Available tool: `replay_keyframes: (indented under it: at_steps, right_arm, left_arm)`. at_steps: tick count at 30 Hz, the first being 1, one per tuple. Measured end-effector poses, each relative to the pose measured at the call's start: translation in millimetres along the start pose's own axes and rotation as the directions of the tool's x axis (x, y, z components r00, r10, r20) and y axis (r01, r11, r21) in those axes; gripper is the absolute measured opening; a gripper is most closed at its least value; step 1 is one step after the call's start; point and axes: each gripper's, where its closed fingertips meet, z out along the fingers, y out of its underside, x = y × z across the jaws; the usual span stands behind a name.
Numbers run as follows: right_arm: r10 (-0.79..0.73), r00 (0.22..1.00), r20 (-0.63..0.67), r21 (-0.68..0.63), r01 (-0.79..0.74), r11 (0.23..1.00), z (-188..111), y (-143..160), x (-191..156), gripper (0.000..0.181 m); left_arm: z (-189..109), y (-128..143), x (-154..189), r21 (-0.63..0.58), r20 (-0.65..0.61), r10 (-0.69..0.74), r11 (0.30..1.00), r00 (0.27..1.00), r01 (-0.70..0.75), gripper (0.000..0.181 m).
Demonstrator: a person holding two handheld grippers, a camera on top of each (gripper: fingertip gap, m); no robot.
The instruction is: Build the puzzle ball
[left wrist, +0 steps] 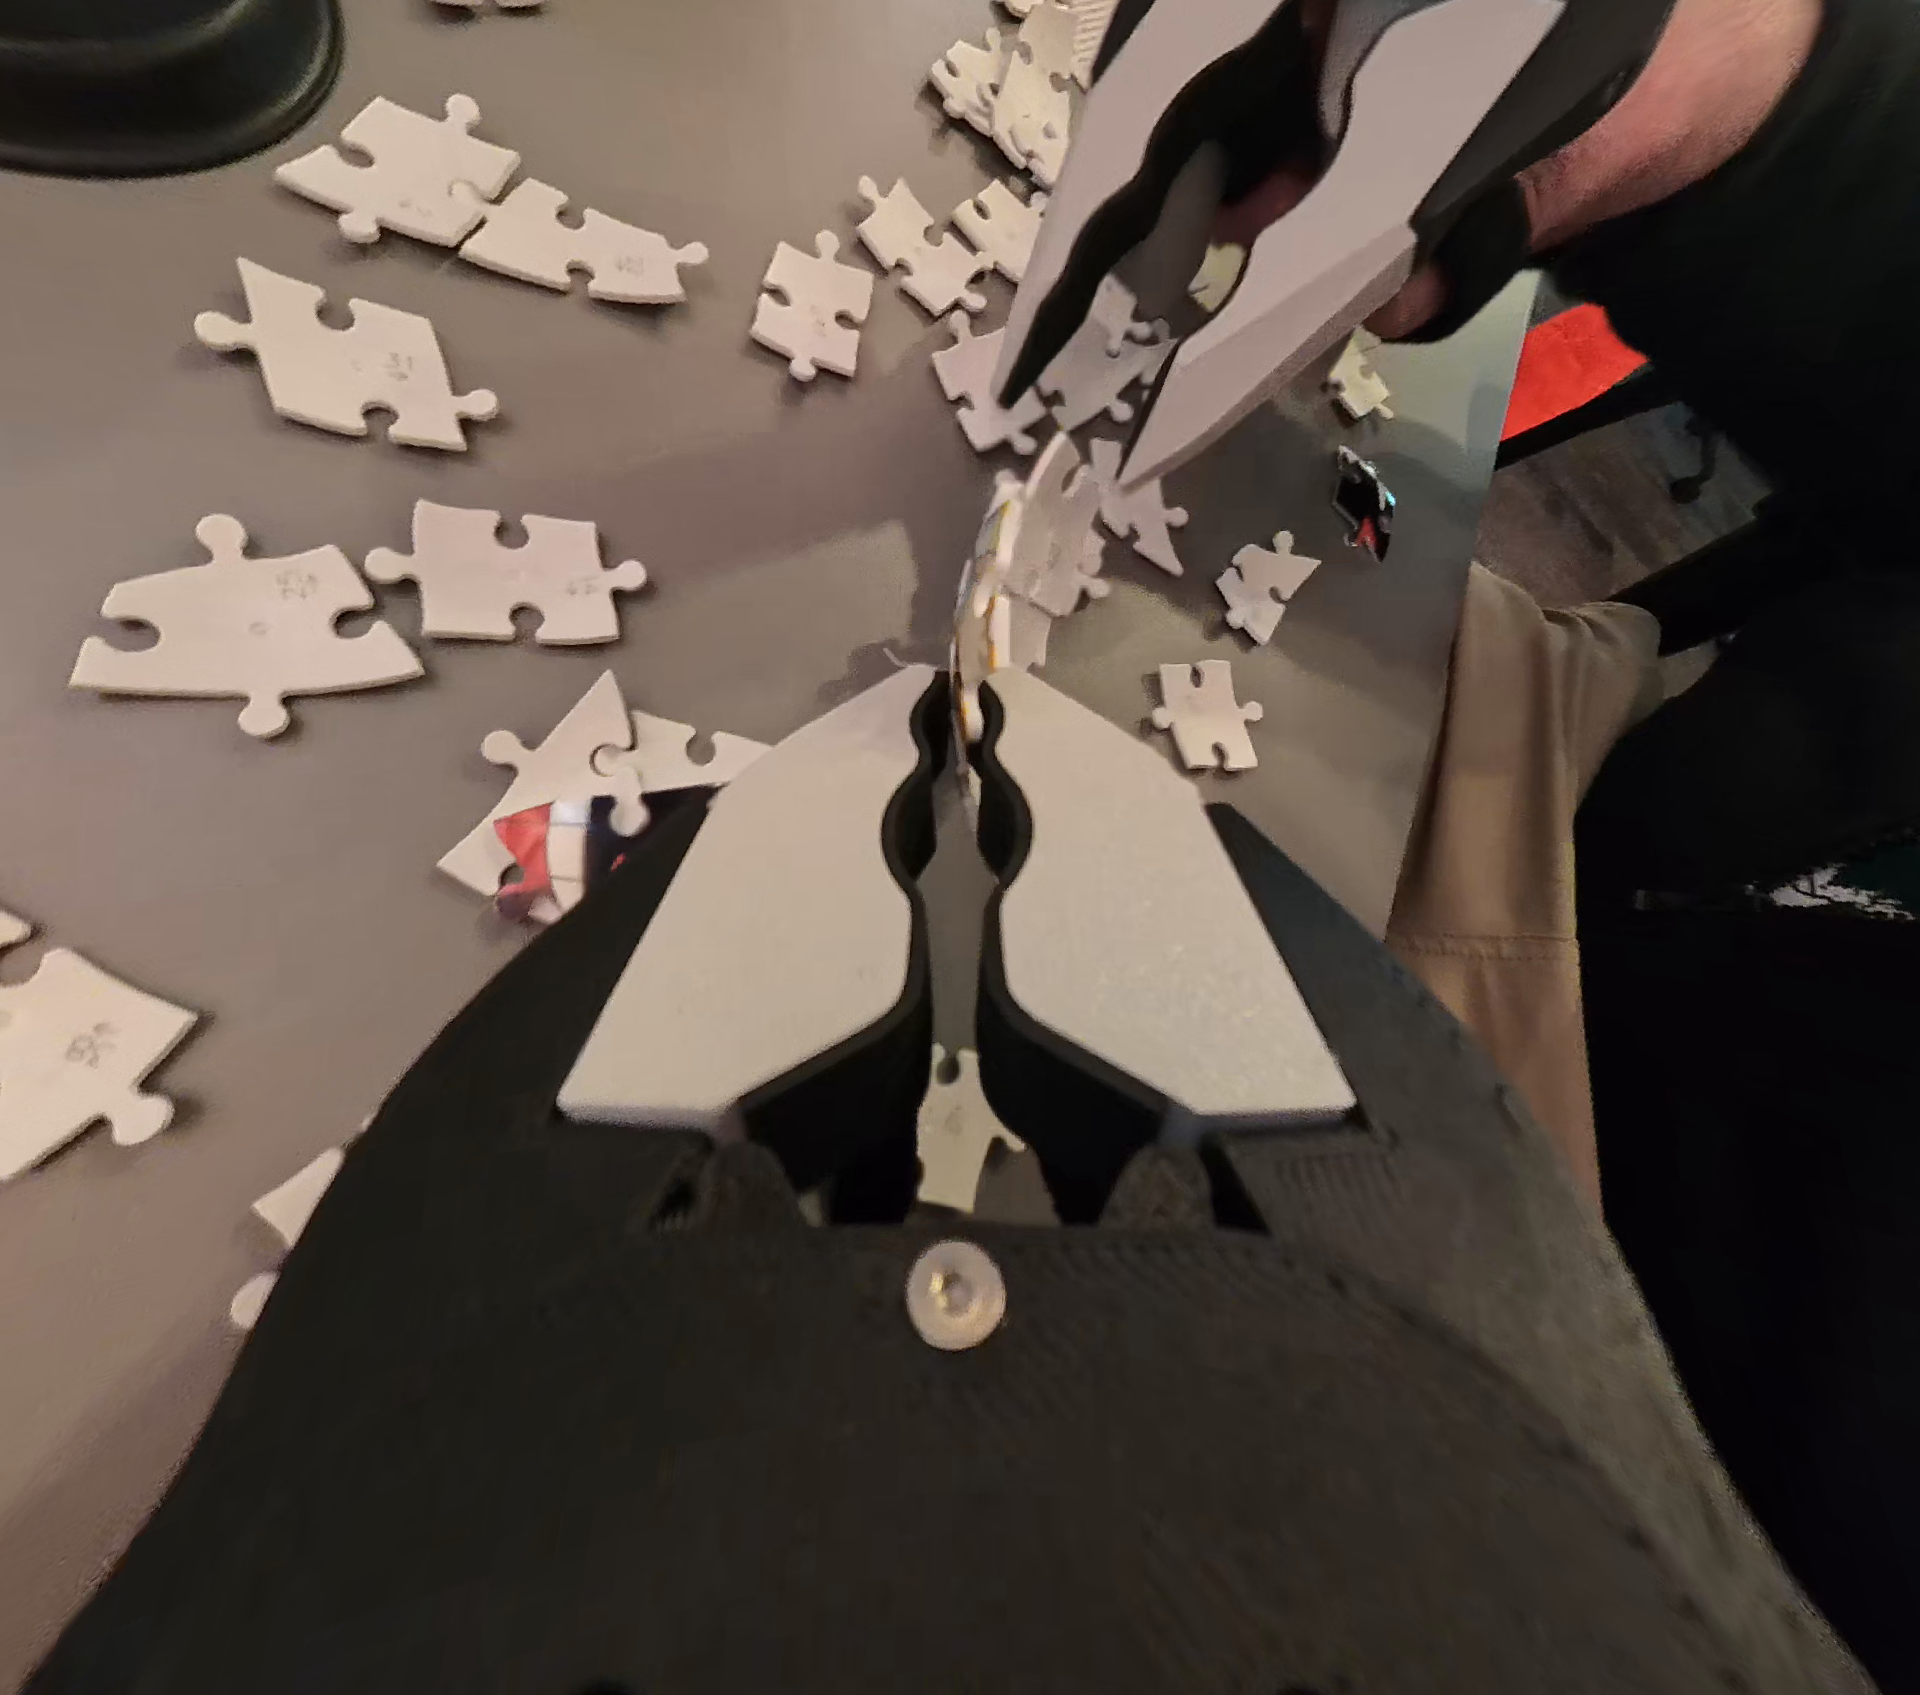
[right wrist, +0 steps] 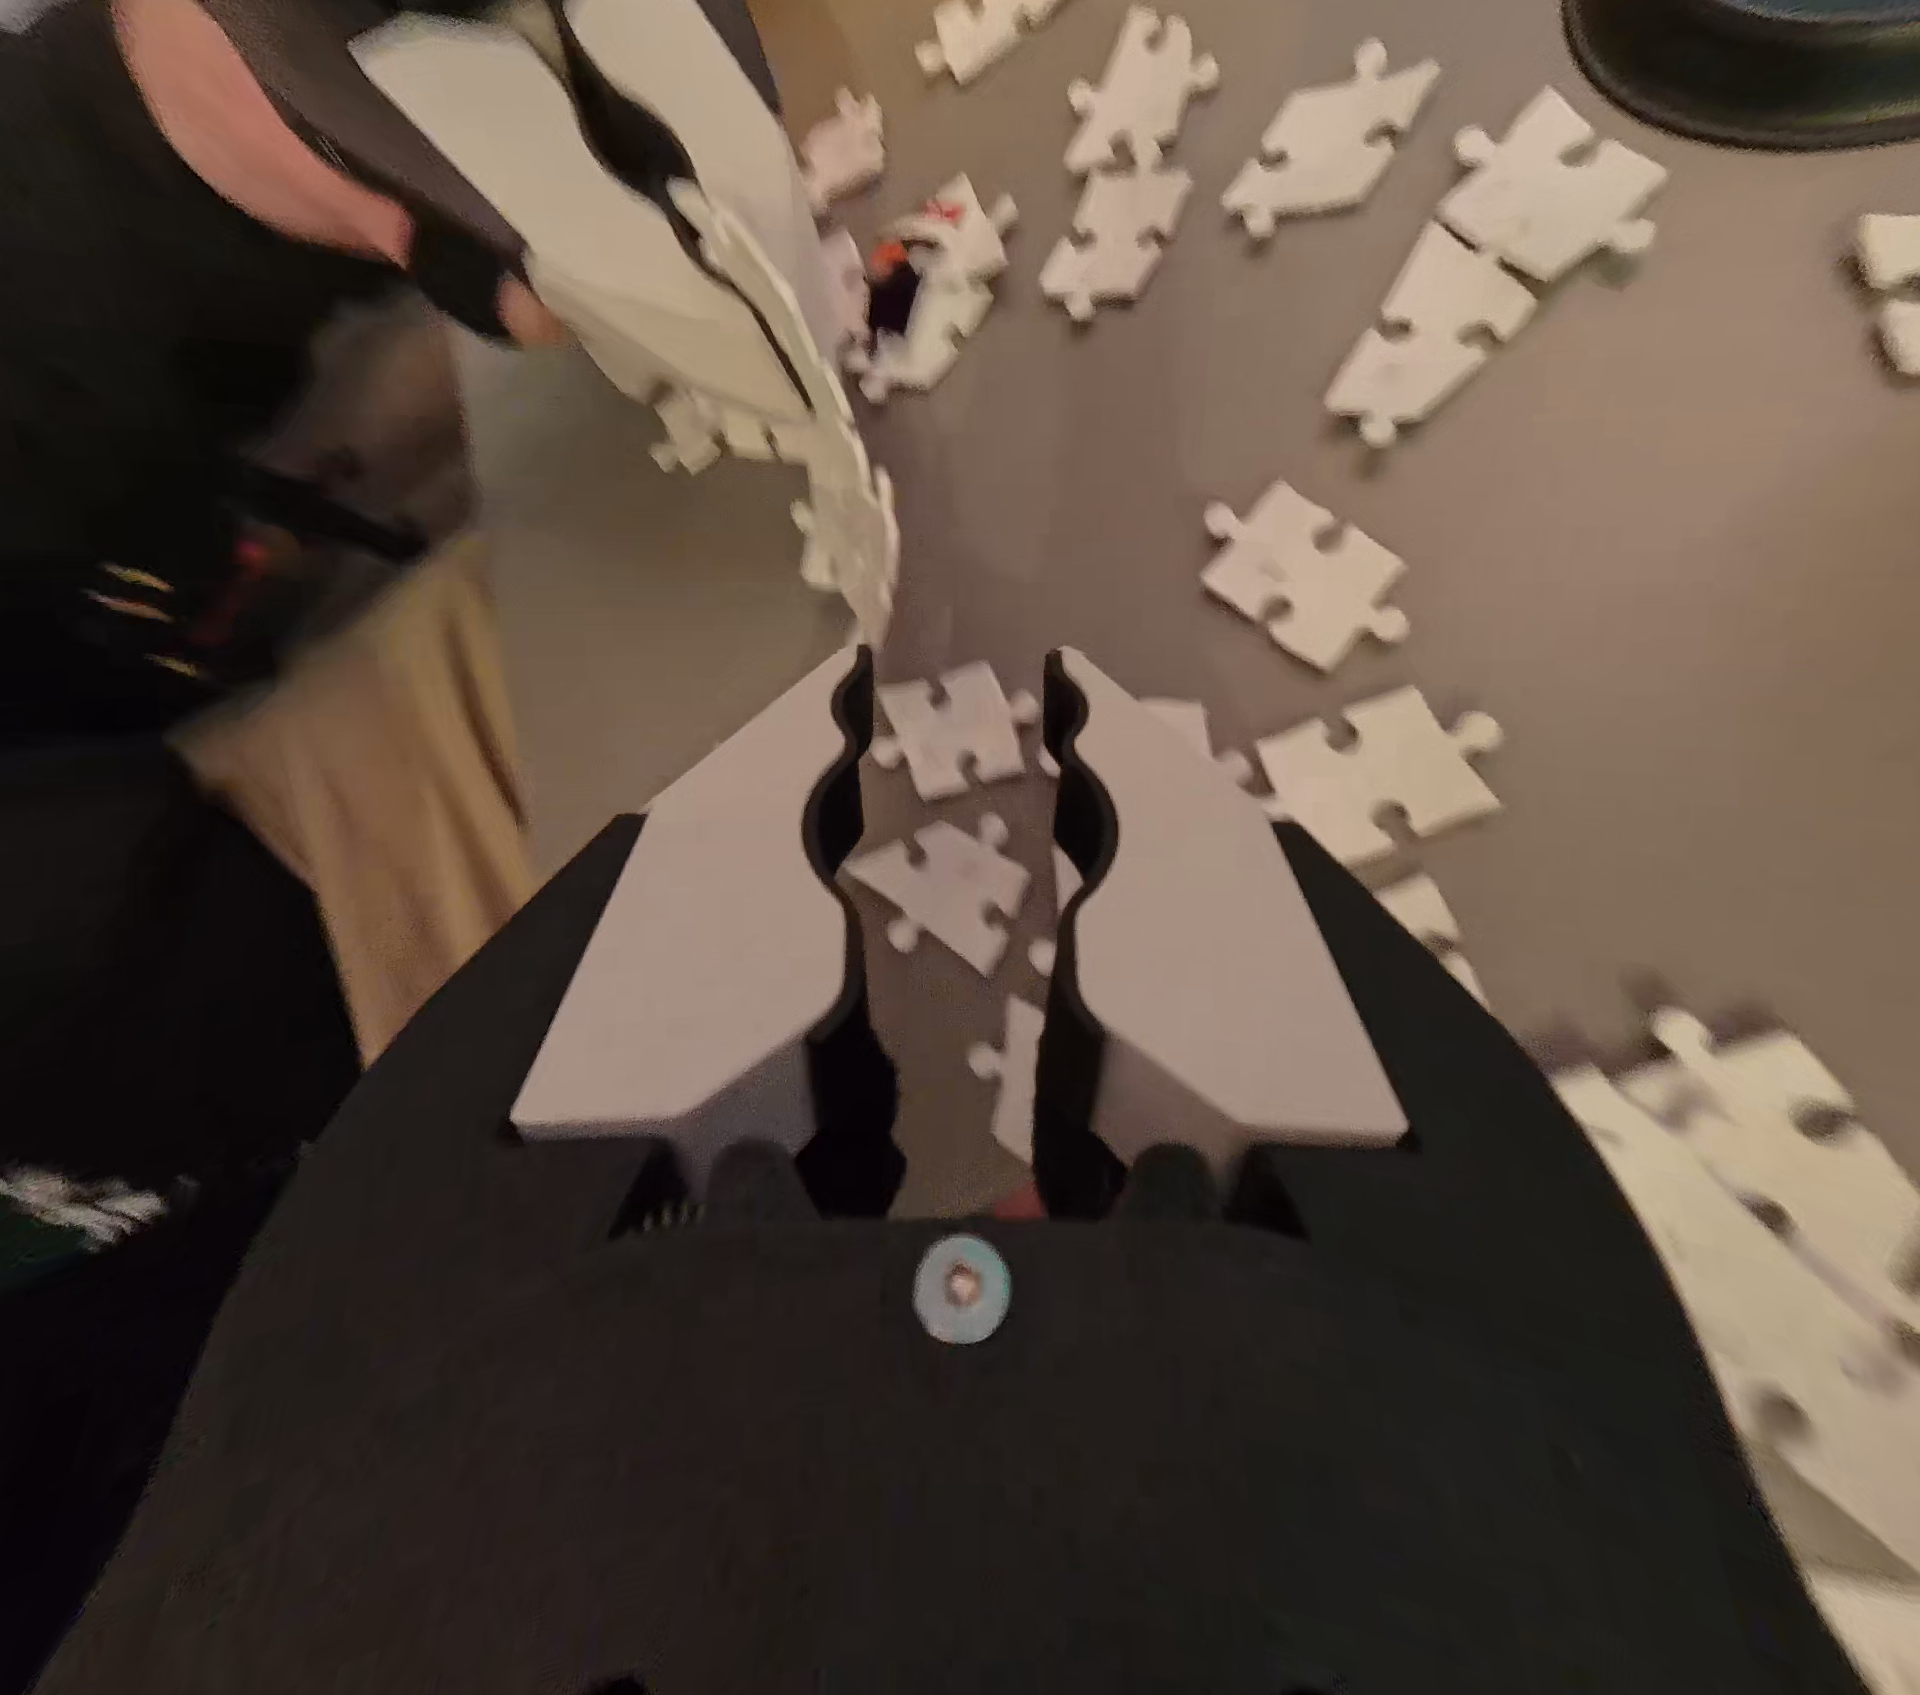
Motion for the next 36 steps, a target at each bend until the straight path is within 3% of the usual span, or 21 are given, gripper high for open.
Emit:
replay_keyframes:
  at_steps: [8, 19, 27, 36]
  right_arm:
    - [-0.229, 0.969, -0.092, -0.180, 0.210, 0.961, 5, 24, 3, 0.035]
    - [-0.438, 0.894, -0.099, -0.254, 0.403, 0.879, 9, 26, -5, 0.032]
    - [-0.467, 0.879, -0.098, -0.278, 0.426, 0.861, 16, 29, -6, 0.024]
    - [-0.408, 0.902, -0.144, -0.268, 0.361, 0.893, 23, 27, -16, 0.030]
  left_arm:
    - [-3, 4, -5, -0.041, 0.045, -0.018, 0.999, 0.999, 0.020, 0.002]
    - [-5, 6, -9, -0.056, 0.048, -0.059, 0.997, 0.997, 0.062, 0.002]
    - [-4, 8, -7, -0.076, 0.044, -0.064, 0.995, 0.997, 0.068, 0.002]
    - [-4, 11, -9, -0.102, 0.071, -0.103, 0.989, 0.992, 0.109, 0.002]
